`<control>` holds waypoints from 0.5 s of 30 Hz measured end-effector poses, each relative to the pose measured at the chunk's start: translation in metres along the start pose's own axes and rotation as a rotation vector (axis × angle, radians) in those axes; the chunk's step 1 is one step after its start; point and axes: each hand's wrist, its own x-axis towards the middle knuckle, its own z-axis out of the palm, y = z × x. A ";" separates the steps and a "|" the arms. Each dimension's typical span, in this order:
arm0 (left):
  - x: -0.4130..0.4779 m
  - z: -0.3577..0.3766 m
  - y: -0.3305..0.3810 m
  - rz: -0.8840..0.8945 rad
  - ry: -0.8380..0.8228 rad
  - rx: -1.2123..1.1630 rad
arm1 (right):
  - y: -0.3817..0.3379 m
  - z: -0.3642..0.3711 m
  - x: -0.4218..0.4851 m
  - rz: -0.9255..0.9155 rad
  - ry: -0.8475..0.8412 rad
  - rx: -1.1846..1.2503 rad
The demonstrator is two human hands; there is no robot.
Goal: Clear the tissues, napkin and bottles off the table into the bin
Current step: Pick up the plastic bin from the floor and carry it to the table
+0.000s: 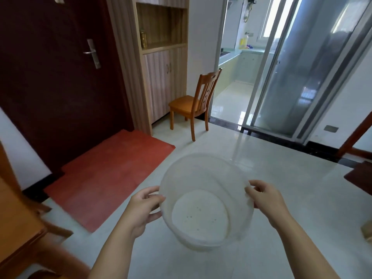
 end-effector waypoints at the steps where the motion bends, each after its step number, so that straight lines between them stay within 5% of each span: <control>1: 0.003 0.004 0.001 0.000 0.020 -0.023 | 0.000 0.000 0.012 -0.012 -0.012 0.007; 15: 0.036 0.028 0.003 0.122 0.389 -0.177 | -0.019 0.048 0.150 -0.198 -0.374 0.058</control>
